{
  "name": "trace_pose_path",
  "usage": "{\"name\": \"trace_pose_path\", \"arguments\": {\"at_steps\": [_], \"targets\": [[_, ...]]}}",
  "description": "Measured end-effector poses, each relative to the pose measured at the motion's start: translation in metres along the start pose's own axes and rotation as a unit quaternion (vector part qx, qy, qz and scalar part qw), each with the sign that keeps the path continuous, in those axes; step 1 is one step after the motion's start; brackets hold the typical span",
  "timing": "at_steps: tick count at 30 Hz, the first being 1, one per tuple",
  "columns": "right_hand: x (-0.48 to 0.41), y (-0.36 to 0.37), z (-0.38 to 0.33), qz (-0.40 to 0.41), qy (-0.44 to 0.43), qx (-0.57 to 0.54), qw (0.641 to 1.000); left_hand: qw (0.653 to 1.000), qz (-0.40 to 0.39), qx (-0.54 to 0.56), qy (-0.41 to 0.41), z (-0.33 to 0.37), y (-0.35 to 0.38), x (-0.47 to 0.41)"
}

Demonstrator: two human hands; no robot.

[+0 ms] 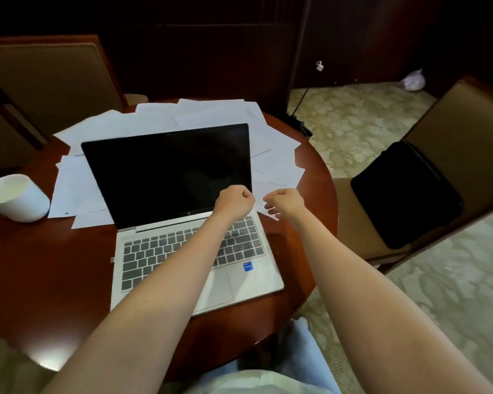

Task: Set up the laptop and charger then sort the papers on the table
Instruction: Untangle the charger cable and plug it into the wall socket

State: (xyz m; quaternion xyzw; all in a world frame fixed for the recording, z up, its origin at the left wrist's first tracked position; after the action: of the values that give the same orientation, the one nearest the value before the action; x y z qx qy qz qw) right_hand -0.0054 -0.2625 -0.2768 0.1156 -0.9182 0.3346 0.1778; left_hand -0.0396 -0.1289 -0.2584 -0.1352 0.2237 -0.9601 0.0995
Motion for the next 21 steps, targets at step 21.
{"name": "trace_pose_path", "arguments": {"at_steps": [21], "targets": [[-0.11,-0.219,0.129,0.024,0.097,-0.023,0.995,0.994,-0.091,0.059,-0.001,0.144,0.218,-0.103]]}}
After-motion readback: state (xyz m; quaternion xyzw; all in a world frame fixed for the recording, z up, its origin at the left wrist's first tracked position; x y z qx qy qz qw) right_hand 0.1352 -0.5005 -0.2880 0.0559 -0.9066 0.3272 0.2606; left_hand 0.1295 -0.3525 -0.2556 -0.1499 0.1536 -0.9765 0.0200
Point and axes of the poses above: each hand's wrist, its own x-axis away from the middle knuckle, its own y-axis out of the palm, z = x × y, the point moved 8 cm from there along -x, towards the middle knuckle, and after that the axes turned 14 degrees about x, right-handed, at the moved point
